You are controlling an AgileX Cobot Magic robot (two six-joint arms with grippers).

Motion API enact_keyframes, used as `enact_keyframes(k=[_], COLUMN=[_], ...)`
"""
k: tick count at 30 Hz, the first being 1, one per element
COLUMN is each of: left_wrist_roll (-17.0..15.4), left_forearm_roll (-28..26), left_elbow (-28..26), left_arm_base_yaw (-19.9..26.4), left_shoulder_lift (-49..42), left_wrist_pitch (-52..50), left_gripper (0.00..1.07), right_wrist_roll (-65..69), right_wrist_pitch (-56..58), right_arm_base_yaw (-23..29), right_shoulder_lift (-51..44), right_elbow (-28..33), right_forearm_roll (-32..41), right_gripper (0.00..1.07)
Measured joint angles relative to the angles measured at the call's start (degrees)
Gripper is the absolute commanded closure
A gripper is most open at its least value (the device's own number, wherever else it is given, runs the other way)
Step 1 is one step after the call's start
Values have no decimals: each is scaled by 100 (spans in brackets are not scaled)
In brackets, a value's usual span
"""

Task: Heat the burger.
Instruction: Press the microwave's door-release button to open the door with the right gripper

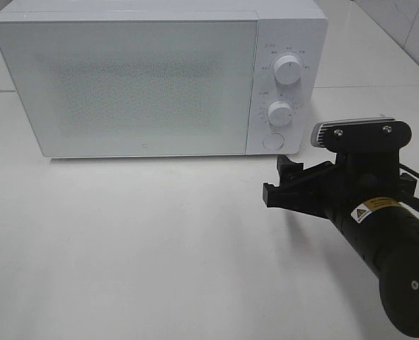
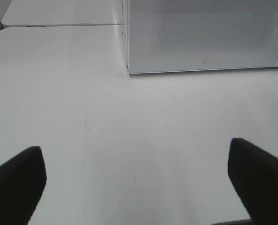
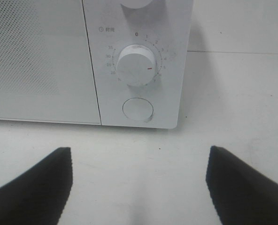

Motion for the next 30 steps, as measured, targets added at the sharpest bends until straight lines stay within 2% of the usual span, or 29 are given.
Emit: enact_keyframes(k=[6, 10, 11, 12, 13, 15, 16, 18, 19, 20, 21, 22, 30], left_wrist_roll=[0, 0, 0, 0, 0, 0, 0, 0, 0, 0, 0, 0, 0], left_forearm_roll=[0, 0, 0, 0, 0, 0, 0, 0, 0, 0, 0, 0, 0], left_elbow=[0, 0, 0, 0, 0, 0, 0, 0, 0, 0, 0, 0, 0], left_arm_base_yaw=[0, 0, 0, 0, 0, 0, 0, 0, 0, 0, 0, 0, 0], left_shoulder_lift=[0, 0, 0, 0, 0, 0, 0, 0, 0, 0, 0, 0, 0], left_wrist_pitch=[0, 0, 0, 0, 0, 0, 0, 0, 0, 0, 0, 0, 0], left_gripper=[5, 5, 5, 5, 5, 5, 5, 5, 5, 5, 5, 5, 5], right_wrist_roll=[1123, 2567, 2567, 3398, 3398, 4624, 4624, 6062, 6062, 6423, 6423, 7070, 8909], right_wrist_pitch=[126, 132, 132, 166, 166, 292, 292, 372, 372, 378, 378, 378, 372], right_arm_base_yaw=[6, 6, 6, 6, 6, 6, 6, 6, 6, 6, 6, 6, 6], right_shoulder_lift=[0, 0, 0, 0, 0, 0, 0, 0, 0, 0, 0, 0, 0], right_elbow=[0, 0, 0, 0, 0, 0, 0, 0, 0, 0, 0, 0, 0], right_forearm_roll=[0, -6, -6, -6, -6, -34, -34, -275, -275, -367, -367, -504, -670], right_gripper=[40, 50, 50, 56, 56, 66, 66, 78, 78, 85, 85, 91, 106])
